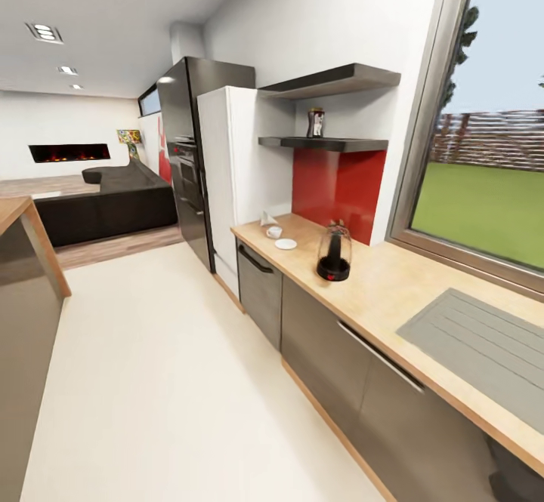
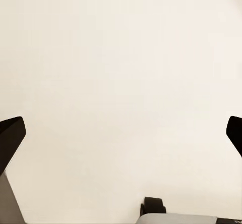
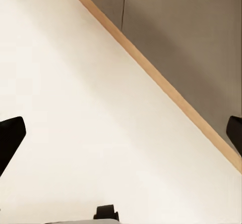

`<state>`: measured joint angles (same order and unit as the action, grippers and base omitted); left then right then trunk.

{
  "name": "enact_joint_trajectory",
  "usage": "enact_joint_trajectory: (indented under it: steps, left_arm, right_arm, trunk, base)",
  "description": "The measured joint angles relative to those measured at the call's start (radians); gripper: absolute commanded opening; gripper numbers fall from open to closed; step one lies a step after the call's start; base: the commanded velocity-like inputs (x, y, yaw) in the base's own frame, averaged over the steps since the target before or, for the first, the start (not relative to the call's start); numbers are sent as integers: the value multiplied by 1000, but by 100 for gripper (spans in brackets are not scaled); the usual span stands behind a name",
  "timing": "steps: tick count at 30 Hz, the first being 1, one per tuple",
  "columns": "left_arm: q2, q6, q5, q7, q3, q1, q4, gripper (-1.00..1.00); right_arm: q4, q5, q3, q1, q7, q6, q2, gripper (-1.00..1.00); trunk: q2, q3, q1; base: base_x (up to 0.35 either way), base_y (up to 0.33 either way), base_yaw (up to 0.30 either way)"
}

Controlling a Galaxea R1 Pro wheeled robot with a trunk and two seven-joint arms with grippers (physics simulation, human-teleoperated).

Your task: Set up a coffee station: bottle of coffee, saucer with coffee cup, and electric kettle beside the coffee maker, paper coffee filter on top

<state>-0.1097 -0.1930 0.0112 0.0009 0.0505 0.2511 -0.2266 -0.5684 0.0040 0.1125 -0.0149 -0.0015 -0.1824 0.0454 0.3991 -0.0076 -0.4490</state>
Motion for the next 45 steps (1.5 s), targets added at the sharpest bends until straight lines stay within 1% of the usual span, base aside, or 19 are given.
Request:
enact_joint_trajectory:
  steps: [45]
  left_arm:
    - [1, -1, 3, 1, 0, 0, 0, 100]
  right_arm:
    - [2, 2, 0, 0, 0, 1, -1, 100]
  trunk:
    - [0, 0, 0]
  base:
    - [309, 195, 0]
